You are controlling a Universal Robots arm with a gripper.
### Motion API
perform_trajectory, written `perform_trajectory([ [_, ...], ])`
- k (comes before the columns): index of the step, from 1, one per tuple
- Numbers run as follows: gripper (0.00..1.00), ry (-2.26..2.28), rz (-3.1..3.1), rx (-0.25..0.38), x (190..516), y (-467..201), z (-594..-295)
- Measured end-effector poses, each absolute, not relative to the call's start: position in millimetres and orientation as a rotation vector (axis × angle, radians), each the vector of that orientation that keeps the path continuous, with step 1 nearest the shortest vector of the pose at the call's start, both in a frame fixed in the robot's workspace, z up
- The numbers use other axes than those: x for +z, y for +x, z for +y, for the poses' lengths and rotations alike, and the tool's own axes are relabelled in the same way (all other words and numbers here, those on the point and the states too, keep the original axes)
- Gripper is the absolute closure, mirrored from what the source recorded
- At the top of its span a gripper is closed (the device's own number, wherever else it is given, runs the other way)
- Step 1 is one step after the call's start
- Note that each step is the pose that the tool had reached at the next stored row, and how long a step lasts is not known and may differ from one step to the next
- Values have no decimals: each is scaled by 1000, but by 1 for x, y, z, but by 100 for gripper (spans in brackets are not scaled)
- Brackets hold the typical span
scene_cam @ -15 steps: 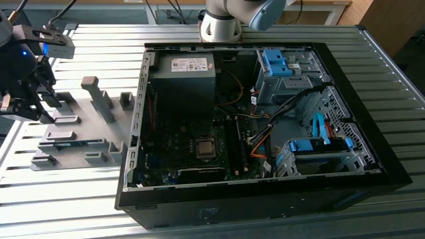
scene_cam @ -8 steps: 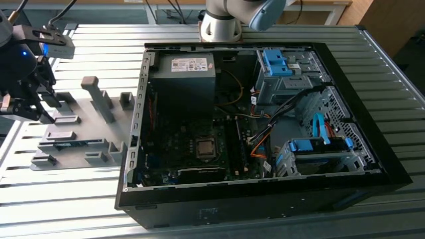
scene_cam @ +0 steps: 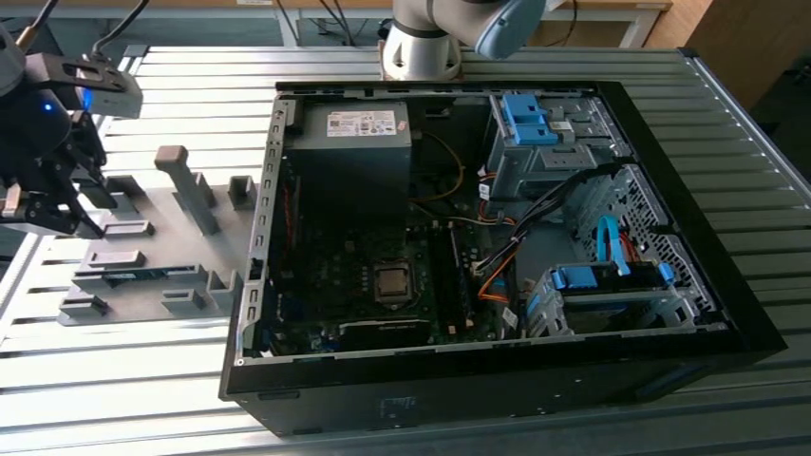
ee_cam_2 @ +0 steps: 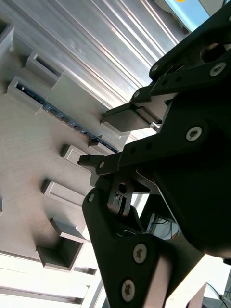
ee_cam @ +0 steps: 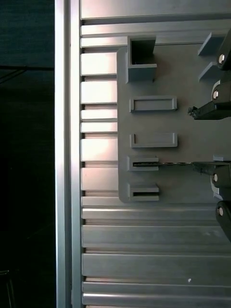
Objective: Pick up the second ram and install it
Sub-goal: 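Pick up the second ram and move it above second insertion slot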
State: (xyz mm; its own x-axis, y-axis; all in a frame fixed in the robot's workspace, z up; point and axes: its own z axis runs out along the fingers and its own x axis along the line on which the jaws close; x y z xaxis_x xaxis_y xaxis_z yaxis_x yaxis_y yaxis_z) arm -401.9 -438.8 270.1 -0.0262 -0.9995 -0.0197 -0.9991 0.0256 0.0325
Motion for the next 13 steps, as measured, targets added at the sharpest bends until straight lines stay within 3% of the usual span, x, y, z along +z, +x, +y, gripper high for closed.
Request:
perform_trajectory([
  [13, 53, 2186, -2243, -57, 248, -403, -450],
])
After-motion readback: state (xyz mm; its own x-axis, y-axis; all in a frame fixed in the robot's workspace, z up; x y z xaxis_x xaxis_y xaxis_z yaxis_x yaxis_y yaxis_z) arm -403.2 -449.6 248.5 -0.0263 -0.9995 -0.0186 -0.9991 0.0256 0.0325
